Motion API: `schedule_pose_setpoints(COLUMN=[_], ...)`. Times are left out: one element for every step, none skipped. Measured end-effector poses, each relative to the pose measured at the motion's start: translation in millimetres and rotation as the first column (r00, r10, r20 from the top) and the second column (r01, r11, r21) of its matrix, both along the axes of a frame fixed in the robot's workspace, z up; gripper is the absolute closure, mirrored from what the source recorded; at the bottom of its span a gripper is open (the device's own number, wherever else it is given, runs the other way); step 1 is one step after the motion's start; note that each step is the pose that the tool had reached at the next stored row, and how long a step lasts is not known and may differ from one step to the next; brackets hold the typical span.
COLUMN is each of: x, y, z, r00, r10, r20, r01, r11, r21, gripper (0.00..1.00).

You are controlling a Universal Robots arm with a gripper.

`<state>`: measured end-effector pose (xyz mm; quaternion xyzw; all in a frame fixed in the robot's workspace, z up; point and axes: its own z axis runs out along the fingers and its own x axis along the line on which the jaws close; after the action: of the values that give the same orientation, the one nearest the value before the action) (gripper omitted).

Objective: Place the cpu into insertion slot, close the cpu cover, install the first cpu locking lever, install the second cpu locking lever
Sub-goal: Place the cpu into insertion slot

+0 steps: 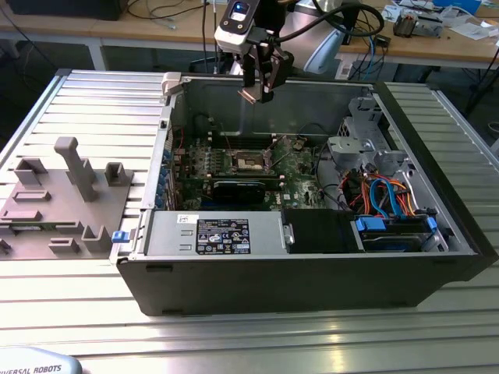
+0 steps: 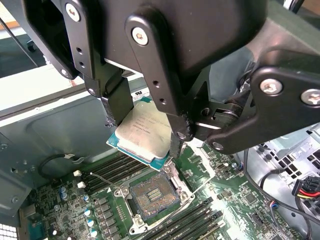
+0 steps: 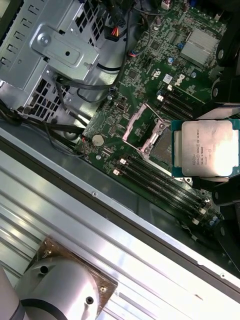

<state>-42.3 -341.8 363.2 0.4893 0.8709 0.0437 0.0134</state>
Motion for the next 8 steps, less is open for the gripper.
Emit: schedule_pose_setpoints(x=[0.0, 0.0, 0.0, 0.0, 0.0, 0.0, 0.0, 0.0], y=[0.0, 0.0, 0.0, 0.0, 0.0, 0.0, 0.0, 0.0], z=[0.0, 0.0, 0.0, 0.0, 0.0, 0.0, 0.0, 0.0], r00=[1.0000, 1.0000, 1.0000, 1.0000, 1.0000, 1.0000, 1.0000, 1.0000], r10=[-0.001, -0.002, -0.002, -0.003, -0.004, -0.005, -0.006, -0.007], r20=[0.0000, 0.0000, 0.0000, 0.0000, 0.0000, 0.0000, 0.0001, 0.0000], r01=[0.001, 0.002, 0.002, 0.003, 0.004, 0.005, 0.006, 0.007], r11=[1.0000, 1.0000, 1.0000, 1.0000, 1.0000, 1.0000, 1.0000, 1.0000], r21=[0.0000, 0.0001, 0.0000, 0.0000, 0.0000, 0.0000, 0.0000, 0.0000], gripper=[0.46, 0.46, 0.46, 0.46, 0.46, 0.46, 0.46, 0.46])
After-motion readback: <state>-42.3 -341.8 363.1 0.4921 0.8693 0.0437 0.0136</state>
